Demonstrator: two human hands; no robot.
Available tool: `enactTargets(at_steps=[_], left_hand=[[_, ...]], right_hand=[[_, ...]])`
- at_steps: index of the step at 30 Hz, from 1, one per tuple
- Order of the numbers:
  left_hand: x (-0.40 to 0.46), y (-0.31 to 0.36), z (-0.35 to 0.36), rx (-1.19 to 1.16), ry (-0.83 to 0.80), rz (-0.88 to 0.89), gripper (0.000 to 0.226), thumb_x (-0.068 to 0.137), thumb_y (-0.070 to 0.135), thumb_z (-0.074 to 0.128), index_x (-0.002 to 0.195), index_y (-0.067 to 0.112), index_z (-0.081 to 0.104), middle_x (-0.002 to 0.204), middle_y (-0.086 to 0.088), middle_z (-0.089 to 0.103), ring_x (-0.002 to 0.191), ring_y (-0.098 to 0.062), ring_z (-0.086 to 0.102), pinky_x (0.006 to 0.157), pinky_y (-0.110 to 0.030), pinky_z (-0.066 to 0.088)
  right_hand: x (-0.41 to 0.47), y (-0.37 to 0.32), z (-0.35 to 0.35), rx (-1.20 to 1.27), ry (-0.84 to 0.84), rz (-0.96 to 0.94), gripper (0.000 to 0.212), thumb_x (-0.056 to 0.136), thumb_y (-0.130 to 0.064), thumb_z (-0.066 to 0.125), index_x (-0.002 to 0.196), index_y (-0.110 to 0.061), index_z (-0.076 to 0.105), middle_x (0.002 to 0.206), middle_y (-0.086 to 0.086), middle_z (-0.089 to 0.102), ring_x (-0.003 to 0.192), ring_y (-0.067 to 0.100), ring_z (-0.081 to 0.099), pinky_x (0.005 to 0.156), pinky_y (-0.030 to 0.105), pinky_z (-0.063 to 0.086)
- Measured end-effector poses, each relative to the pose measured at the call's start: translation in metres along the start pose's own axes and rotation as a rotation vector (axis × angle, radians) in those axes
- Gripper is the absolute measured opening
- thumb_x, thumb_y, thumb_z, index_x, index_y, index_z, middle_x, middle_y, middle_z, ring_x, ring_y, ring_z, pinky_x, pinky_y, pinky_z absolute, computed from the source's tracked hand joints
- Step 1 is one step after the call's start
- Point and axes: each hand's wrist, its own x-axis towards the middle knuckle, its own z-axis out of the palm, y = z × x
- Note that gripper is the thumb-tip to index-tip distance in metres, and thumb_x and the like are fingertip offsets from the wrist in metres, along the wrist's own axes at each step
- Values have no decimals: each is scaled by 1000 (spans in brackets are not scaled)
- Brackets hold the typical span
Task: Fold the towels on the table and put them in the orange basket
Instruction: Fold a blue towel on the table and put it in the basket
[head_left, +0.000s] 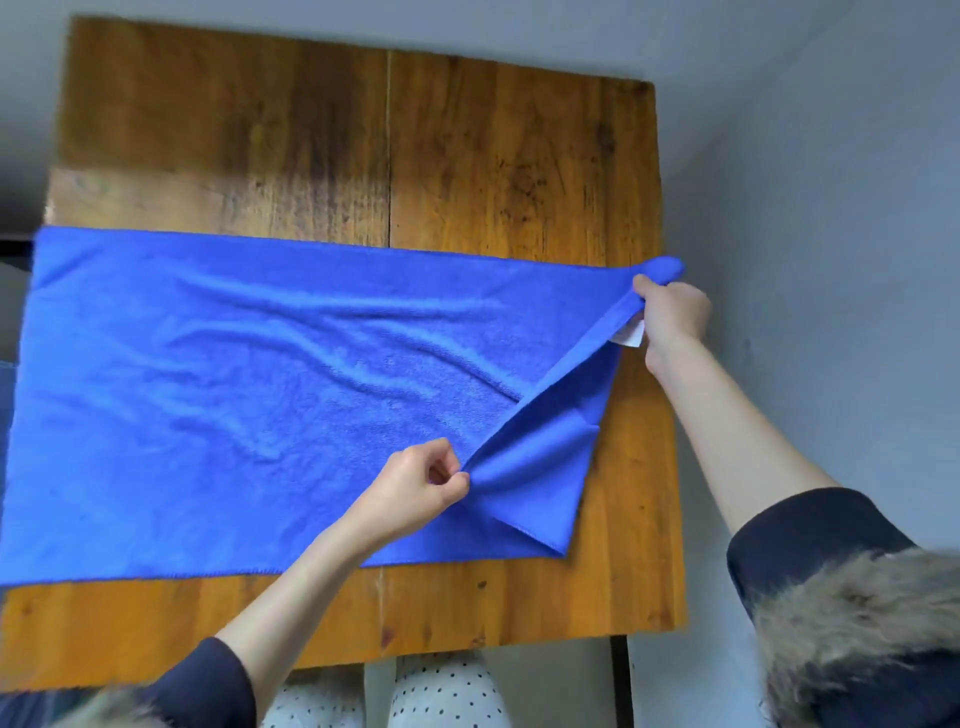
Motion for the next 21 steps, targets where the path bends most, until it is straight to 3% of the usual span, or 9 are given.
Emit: enactTargets(at_steps=[2, 4, 6, 11, 16, 21], left_hand=[[-9, -8, -28, -22, 42, -8, 18, 84, 20, 58, 68, 17, 51, 62, 8, 54, 56, -6, 45, 47, -13, 32], [-22, -15, -56, -40, 68, -6, 19, 84, 20, 59, 67, 18, 51, 58, 12, 52, 54, -5, 43, 45, -13, 31], [-40, -23, -85, -62, 73, 4, 23, 84, 21, 59, 63, 22, 49, 53, 16, 50, 48, -2, 40, 42, -11, 28], [-95, -41, -144, -122, 93, 39, 22, 72, 28, 55, 53, 31, 45, 53, 12, 44, 52, -7, 35, 50, -17, 27], [-135, -64, -197, -222, 150, 68, 16, 61, 28, 54, 51, 24, 42, 58, 2, 40, 60, -16, 34, 61, -33, 24], [-167, -100, -236, -305, 260, 57, 20, 61, 20, 52, 46, 25, 40, 52, 9, 35, 57, -12, 30, 58, -29, 23]], right_hand=[[-27, -15, 12, -89, 1, -133, 31, 88, -18, 60, 60, -17, 46, 70, 0, 56, 72, 21, 57, 59, 24, 46], [-54, -28, 26, -133, -19, -235, 26, 89, -19, 58, 64, -16, 49, 79, 5, 60, 81, 26, 62, 74, 37, 52], [-85, -39, 43, -164, -47, -309, 16, 90, -19, 57, 76, -11, 56, 85, 5, 61, 86, 26, 64, 80, 41, 54], [-168, -57, 87, -194, -125, -480, 19, 92, -23, 56, 83, -6, 56, 79, 3, 59, 75, 18, 60, 66, 31, 51], [-239, -83, 141, -217, -198, -582, 18, 91, -24, 57, 80, -10, 55, 76, -1, 60, 76, 15, 60, 66, 27, 49], [-290, -100, 204, -259, -288, -647, 16, 89, -22, 58, 80, -9, 59, 76, -1, 61, 75, 13, 57, 67, 23, 43]])
